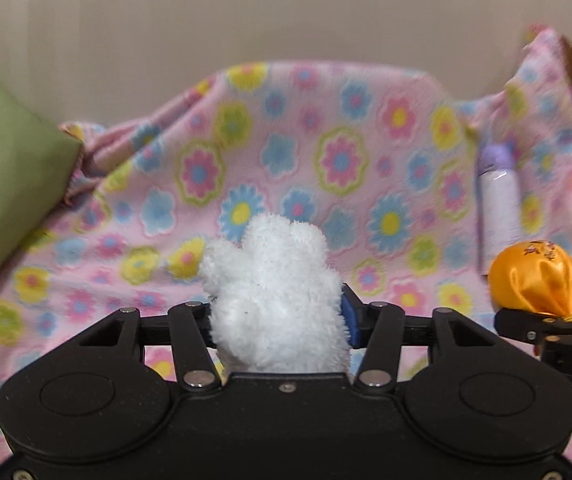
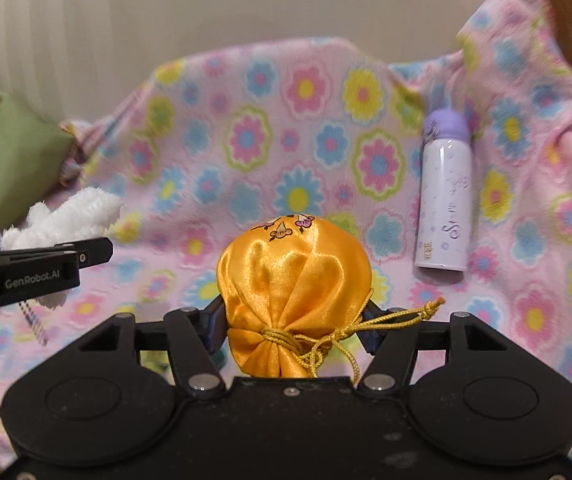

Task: Organize soft objects
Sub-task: 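Lift the plush and pouch and carry both over the basket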

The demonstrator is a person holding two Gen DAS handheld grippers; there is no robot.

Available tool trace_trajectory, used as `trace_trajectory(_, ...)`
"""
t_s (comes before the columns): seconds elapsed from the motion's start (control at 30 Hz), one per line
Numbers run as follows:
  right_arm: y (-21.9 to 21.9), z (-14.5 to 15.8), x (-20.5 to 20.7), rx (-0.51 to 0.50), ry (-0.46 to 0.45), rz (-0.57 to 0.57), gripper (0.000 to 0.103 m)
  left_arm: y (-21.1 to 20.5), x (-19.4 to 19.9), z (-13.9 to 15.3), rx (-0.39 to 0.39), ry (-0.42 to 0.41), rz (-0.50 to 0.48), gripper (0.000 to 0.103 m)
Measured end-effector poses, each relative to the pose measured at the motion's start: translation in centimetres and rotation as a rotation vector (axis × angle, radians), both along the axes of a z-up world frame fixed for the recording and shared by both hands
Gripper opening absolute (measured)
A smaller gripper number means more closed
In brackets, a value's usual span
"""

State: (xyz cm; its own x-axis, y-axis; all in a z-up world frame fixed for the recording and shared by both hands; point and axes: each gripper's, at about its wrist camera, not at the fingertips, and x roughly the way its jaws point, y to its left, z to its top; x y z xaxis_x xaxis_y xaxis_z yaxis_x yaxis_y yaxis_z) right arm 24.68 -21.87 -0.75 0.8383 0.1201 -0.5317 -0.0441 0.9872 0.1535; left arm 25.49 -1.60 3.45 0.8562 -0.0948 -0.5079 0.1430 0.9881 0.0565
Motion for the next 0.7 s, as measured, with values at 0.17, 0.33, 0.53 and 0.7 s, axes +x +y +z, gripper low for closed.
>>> trace_trajectory(0.17, 0.1, 2.5, -6.4, 0.043, -0.031, 0.019, 0.062, -0.6, -5.3, 1.9, -0.012, 0.019, -0.007, 0.051)
trace_trajectory(0.33, 0.9, 3.2, -12.6, 0.060, -0.040, 0.043, 0.062, -2.1, -9.9, 1.6, 0.035, 0.037, -0.022, 0.051)
trace_trajectory(0.53, 1.2, 2.2, -18.5, 0.096, -0.015, 0.025, 0.062, -2.3, -15.3, 0.9, 0.021, 0.088, -0.027, 0.051)
trace_trajectory(0.7, 0.7, 1.0, -22.3, 0.155, 0.042, -0.006, 0.063, -1.8, -19.0, 0.4, -0.005, 0.126, -0.012, 0.051)
